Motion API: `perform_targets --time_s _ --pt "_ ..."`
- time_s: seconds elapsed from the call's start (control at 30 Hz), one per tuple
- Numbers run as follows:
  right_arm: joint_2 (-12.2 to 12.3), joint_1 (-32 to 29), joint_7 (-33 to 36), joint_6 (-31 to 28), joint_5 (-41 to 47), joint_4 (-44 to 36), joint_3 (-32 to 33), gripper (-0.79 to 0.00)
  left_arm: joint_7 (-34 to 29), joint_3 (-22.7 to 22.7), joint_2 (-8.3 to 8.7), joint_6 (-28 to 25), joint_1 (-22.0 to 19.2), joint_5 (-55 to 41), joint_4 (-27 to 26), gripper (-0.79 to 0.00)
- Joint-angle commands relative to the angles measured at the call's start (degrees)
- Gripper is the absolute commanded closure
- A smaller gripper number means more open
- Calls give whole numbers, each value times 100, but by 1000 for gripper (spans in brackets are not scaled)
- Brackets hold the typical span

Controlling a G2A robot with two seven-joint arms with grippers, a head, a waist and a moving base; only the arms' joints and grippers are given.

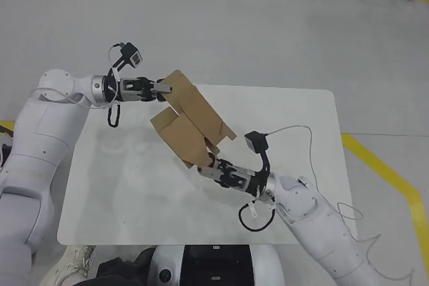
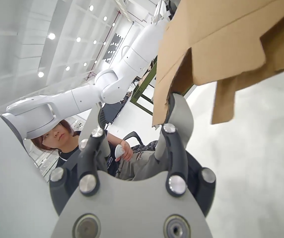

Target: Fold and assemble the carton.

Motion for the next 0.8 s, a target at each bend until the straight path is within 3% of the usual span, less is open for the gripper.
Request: perform_targets --time_s 0.0,0.13,0.2,0.23,0.77 --pt "-6 13 -26 4 -22 22 -23 -320 2 -27 0 10 24 35 -15 0" --pt "-22 46 -85 12 -49 93 -71 -228 0 -109 5 19 66 89 -45 0" --pt "-32 80 -94 34 -22 131 -103 -52 -10 -156 12 11 96 116 -69 0" --pt "-36 99 -96 44 -24 148 -114 0 -7 -181 16 10 114 123 -79 0" --pt "18 -43 -183 103 -27 -54 116 0 -92 -584 166 -54 469 662 -123 0"
